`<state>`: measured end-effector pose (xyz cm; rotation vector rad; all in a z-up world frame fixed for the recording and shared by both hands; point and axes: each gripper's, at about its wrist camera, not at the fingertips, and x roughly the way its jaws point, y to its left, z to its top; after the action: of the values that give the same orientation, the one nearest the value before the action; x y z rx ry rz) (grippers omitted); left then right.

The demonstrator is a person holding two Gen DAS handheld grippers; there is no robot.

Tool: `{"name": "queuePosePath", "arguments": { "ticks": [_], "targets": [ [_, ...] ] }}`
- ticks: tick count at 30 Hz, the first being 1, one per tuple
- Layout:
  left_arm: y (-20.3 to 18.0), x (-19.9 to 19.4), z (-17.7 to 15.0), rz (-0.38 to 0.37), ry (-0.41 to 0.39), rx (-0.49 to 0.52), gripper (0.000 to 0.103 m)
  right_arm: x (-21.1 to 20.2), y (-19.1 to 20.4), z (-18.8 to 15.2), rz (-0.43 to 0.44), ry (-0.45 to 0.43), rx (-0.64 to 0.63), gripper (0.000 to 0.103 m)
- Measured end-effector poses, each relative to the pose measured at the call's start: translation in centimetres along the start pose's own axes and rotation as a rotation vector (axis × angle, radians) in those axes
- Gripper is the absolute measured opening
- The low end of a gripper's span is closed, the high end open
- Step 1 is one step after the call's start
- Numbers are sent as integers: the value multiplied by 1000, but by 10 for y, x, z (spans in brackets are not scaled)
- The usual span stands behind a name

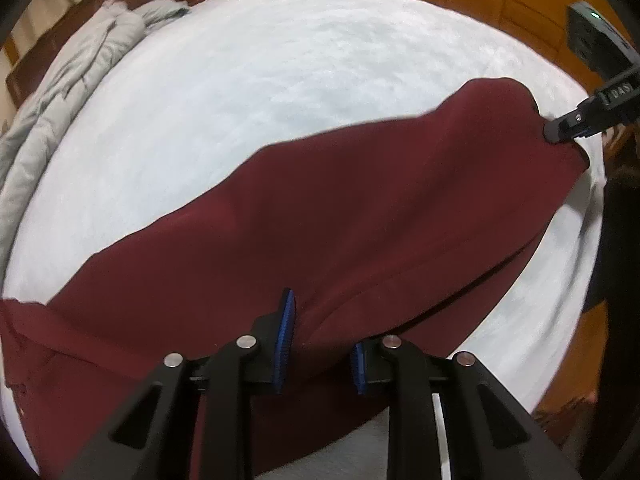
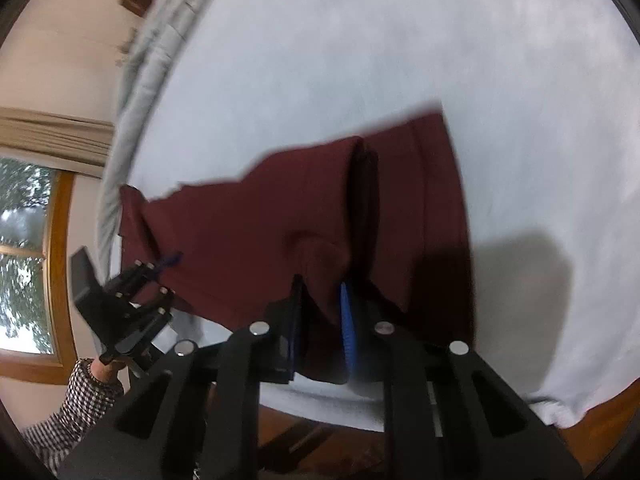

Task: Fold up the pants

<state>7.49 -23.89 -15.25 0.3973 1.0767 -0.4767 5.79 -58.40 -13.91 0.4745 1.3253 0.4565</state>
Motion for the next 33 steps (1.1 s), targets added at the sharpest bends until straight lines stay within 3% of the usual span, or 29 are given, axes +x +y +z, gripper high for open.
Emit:
{"name": "queuePosePath", "arguments": {
  "ticks": [3, 5, 8, 10, 14, 15, 16, 19, 20, 23, 26, 29, 33],
  "targets": [
    [-5, -12, 5, 1, -32, -11, 24, -32, 5, 2, 11, -87, -39, 12],
    [-11, -20, 9, -3, -58, -23, 24, -42, 4, 3, -79, -109, -68, 10],
    [-25, -14, 11, 34, -59, -4, 25, -28, -11, 0, -190, -52, -67, 9],
    [-31, 1, 5, 43, -18, -7, 25, -10, -22, -4, -273, 0, -69, 4],
    [-36, 10, -7, 67, -43, 15, 28, 5, -33, -10, -270, 9, -59, 8],
    [-35, 9, -7, 67, -42, 14, 32, 2, -32, -9, -271, 0, -60, 10],
    [-34, 6, -4, 54, -38, 1, 43, -3, -29, -8, -280, -7, -65, 12],
    [-30, -5, -1, 1, -39, -39, 67, -18, 0, -12, -412, -75, -123, 26],
    [-30, -12, -2, -11, -48, -53, 69, -25, 10, -14, -434, -105, -150, 31],
    [-22, -38, -9, -64, -89, -108, 83, -35, 43, -15, -377, -160, -226, 42],
    [6, -66, -27, -73, -116, -201, 85, -20, 87, -19, -235, -131, -364, 53],
    [48, -77, -51, -35, -101, -317, 85, 20, 140, -28, -57, -48, -493, 55],
    [115, -84, -83, 60, -52, -472, 85, 80, 190, -32, -3, 41, -621, 59]
  ]
}}
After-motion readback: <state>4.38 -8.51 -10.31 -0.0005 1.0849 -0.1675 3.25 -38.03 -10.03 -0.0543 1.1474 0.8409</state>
